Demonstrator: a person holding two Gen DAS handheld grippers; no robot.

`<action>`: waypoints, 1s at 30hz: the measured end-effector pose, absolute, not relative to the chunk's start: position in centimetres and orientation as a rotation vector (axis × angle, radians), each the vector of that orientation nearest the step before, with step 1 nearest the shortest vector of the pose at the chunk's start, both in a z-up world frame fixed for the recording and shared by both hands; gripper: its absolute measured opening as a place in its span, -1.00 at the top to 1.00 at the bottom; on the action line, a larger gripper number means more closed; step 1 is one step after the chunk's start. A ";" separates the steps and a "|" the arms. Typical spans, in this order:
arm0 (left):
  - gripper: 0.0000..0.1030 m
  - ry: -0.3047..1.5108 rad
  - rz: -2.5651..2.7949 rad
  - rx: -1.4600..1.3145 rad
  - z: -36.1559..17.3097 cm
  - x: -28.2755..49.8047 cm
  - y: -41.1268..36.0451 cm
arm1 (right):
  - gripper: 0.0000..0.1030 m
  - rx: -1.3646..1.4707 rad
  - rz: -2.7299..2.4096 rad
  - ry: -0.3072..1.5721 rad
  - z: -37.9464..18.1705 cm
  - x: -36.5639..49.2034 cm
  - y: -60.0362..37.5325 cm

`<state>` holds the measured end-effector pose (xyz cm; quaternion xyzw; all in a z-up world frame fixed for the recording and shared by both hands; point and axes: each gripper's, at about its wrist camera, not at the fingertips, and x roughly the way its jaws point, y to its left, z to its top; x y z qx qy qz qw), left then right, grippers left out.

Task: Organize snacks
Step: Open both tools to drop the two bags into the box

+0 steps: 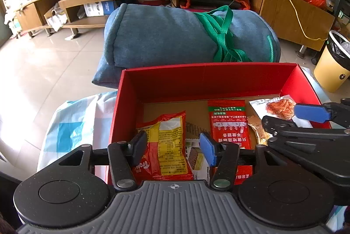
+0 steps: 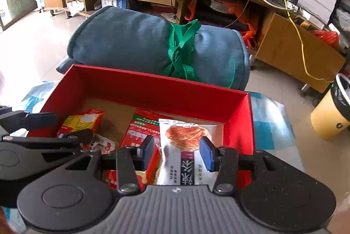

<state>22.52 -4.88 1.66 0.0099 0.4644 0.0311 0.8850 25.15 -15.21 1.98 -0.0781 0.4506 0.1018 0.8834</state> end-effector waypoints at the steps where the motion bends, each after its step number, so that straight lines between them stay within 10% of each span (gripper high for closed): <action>1: -0.22 0.967 0.064 0.021 1.6 22.5 -4.9 | 0.20 -0.163 0.209 0.938 1.9 25.2 -15.2; 30: -0.44 0.939 0.035 -0.052 3.2 21.9 -3.4 | 0.17 0.018 0.164 0.895 4.4 25.6 -18.6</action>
